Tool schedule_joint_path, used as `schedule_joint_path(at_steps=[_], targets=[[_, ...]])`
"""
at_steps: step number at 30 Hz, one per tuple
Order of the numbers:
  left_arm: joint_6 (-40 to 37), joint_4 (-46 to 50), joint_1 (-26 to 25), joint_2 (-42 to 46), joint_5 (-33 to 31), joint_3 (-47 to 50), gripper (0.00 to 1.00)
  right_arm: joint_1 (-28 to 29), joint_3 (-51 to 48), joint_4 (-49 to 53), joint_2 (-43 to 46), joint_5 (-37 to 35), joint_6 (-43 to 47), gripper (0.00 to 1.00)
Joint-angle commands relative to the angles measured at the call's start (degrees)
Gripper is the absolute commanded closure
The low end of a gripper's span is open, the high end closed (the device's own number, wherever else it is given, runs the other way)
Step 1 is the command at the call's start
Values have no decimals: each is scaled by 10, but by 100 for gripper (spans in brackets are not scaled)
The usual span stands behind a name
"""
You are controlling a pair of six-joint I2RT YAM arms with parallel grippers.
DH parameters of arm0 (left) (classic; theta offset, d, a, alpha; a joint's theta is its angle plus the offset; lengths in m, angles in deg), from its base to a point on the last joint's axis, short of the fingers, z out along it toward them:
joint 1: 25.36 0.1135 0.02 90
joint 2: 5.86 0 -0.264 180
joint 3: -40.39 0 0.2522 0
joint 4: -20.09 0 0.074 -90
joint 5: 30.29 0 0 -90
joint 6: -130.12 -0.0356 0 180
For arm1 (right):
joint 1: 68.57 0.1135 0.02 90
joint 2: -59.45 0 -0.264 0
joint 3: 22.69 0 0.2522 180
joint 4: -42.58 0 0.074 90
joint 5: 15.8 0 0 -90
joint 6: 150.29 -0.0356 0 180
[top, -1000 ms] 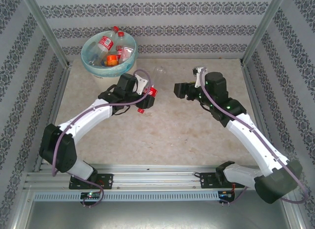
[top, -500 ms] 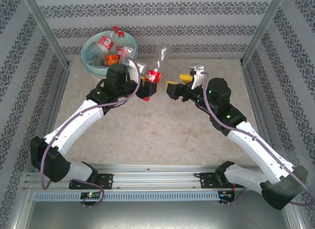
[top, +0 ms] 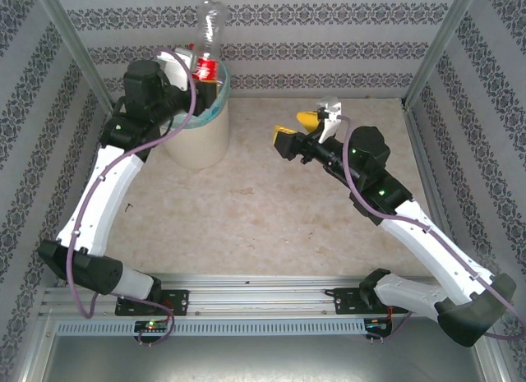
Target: Put the plastic bottles in the bin
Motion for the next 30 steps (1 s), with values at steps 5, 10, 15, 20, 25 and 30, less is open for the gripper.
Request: schedule_joint_path(at_steps=[5, 10, 15, 20, 25, 30], targets=[[-21, -14, 69, -58, 35, -44, 53, 23, -16, -8, 20, -22, 8, 16], [-18, -26, 88, -75, 55, -29, 53, 24, -27, -6, 29, -34, 9, 16], [-29, -34, 99, -77, 68, 4, 52, 25, -25, -2, 28, -35, 10, 16], [-26, -46, 109, -74, 75, 34, 52, 25, -22, 0, 24, -31, 11, 16], [-32, -53, 115, -72, 83, 55, 51, 25, -23, -2, 23, -33, 8, 16], [-37, -64, 118, -64, 88, 74, 49, 25, -20, -2, 17, -33, 7, 16]])
